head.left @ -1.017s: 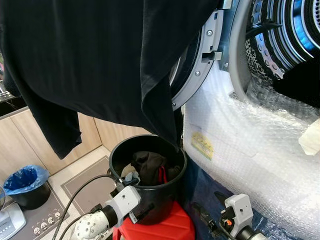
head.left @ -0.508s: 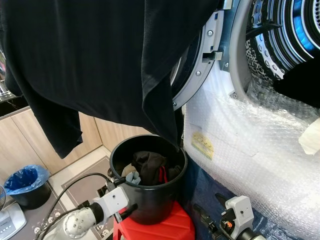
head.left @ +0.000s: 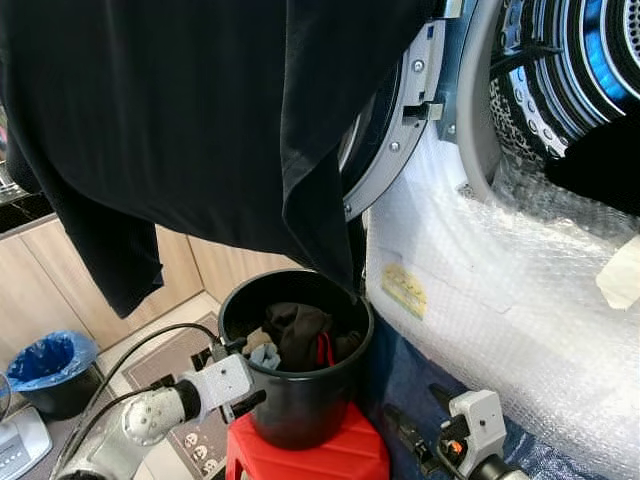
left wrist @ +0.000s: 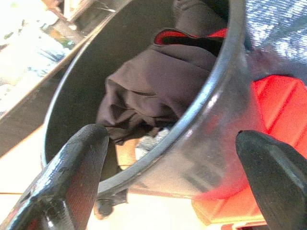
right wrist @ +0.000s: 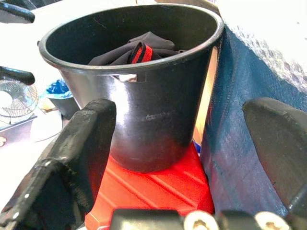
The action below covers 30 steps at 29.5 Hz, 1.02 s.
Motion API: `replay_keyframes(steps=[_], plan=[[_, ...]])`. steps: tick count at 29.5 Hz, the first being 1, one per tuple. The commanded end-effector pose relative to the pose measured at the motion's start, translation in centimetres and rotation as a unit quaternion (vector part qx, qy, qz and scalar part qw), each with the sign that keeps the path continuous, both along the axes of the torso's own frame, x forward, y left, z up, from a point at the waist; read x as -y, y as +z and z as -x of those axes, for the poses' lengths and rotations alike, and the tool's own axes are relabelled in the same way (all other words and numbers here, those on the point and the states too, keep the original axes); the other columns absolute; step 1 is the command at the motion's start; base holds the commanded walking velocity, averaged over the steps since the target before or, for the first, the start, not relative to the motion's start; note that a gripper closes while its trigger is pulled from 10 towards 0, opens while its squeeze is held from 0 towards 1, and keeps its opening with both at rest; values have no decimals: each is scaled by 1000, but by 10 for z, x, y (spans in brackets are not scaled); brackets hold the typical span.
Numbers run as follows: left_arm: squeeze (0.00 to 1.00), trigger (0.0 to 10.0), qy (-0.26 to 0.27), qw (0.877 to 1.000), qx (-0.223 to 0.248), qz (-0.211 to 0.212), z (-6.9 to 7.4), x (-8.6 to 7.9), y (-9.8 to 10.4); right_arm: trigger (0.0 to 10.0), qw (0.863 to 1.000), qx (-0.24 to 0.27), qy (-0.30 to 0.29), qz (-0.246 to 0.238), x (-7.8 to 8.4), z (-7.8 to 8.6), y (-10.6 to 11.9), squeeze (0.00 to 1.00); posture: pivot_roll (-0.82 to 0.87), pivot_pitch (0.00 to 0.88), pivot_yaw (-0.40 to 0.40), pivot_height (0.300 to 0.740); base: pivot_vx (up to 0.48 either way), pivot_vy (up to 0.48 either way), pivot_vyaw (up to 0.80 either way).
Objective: Clothes washing
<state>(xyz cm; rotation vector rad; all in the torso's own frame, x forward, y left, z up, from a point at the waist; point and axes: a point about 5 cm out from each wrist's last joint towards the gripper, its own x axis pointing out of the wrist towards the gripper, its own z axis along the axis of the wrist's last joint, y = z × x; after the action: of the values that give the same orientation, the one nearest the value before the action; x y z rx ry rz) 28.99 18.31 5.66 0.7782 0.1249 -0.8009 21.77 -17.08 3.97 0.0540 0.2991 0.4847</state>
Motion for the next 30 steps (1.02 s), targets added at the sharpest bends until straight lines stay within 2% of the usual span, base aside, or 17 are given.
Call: replay_keyframes(steps=[1, 10, 18, 30], plan=[[0, 10000, -14, 1000, -10, -19, -2, -4, -3, 10000, 1000, 11, -1, -5, -3, -1, 7, 0, -166, 0, 64, 740, 0, 0, 0], [0, 10000, -21, 999, -15, -35, -6, -9, -3, 10000, 1000, 12, -8, -7, -2, 3, 9, 0, -181, 0, 63, 740, 0, 0, 0], [0, 10000, -27, 998, -7, -55, -12, -16, 2, 10000, 1000, 5, -11, -12, -5, 14, 11, 0, -192, 0, 68, 740, 0, 0, 0], [0, 10000, -58, 995, -16, -76, -10, -25, 5, 10000, 1000, -3, -6, -17, -9, 28, 16, 0, -197, 0, 64, 740, 0, 0, 0]])
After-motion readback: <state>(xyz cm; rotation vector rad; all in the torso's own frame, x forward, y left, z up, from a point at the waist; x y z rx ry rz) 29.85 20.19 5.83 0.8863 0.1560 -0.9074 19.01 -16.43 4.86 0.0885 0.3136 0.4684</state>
